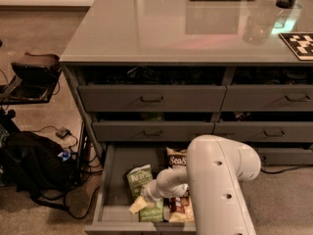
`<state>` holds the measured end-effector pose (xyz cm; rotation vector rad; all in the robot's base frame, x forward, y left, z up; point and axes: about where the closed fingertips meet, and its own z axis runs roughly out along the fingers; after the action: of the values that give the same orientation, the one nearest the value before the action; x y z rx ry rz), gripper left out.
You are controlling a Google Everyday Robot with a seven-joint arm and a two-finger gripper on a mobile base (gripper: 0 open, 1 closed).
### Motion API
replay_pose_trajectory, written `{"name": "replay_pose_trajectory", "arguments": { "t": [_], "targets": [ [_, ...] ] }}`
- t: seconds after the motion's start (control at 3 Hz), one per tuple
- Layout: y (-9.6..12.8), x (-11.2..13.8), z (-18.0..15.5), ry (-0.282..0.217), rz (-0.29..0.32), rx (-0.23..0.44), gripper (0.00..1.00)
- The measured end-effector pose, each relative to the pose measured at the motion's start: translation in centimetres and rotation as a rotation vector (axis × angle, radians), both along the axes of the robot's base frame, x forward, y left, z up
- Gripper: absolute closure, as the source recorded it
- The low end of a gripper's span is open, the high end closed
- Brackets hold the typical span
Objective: Pick green jalapeno chip bag from bottom drawer and place on counter
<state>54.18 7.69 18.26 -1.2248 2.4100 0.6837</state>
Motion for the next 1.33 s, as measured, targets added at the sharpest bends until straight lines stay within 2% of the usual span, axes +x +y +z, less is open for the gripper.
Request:
{"name": "replay_pose_trajectory", "arguments": {
  "t": [0.33, 0.67, 1.33],
  "targets": [
    [-0.9, 0.6, -0.5, 0.010, -0.048, -0.048, 0.00],
    [-0.9, 0.6, -0.5, 0.010, -0.048, -0.049, 0.00],
    [-0.6, 0.3, -3.7, 0.043, -0.094, -0.085, 0.00]
  ]
}}
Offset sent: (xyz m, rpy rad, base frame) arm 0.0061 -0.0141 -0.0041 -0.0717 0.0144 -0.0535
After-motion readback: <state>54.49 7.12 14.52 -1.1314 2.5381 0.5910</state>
